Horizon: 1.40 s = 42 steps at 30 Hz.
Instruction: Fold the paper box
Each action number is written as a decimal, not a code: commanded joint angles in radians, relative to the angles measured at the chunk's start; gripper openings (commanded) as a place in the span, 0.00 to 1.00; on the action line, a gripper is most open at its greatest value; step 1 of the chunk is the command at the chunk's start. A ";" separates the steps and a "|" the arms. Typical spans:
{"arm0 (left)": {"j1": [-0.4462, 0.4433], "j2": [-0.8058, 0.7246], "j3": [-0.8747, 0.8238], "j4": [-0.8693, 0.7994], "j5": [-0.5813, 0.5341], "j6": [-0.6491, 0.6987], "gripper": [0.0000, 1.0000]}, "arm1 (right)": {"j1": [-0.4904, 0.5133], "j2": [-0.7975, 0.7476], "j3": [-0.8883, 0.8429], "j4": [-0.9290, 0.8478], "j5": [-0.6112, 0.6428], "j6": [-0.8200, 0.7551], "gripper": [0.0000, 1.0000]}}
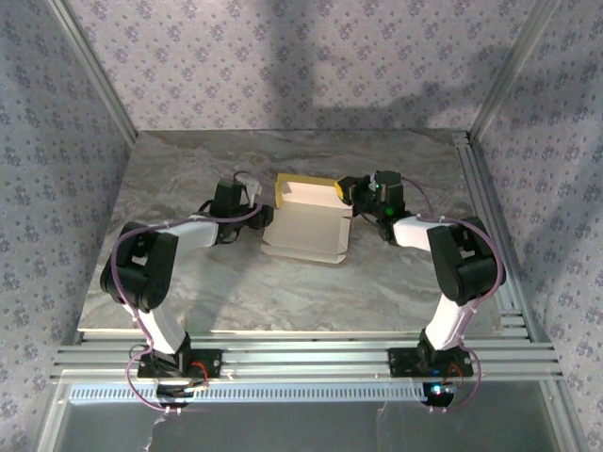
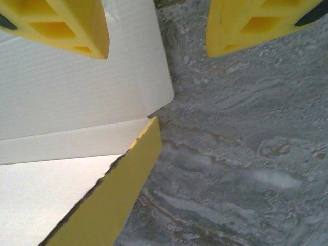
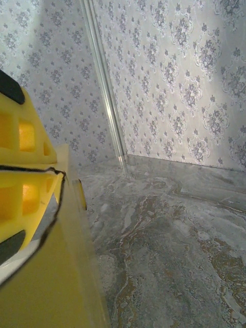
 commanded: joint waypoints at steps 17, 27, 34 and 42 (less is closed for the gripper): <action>-0.082 0.239 0.325 -0.129 -0.217 -0.021 0.52 | -0.007 0.012 0.029 -0.059 0.010 -0.016 0.00; -0.091 0.302 0.345 -0.112 -0.252 -0.066 0.34 | -0.009 0.015 0.034 -0.059 0.007 -0.017 0.00; -0.108 0.320 0.390 -0.146 -0.295 -0.101 0.00 | -0.007 0.025 0.040 -0.059 0.008 -0.015 0.00; -0.152 0.230 0.306 -0.204 -0.533 -0.143 0.00 | -0.021 -0.050 0.027 -0.102 -0.019 -0.115 0.40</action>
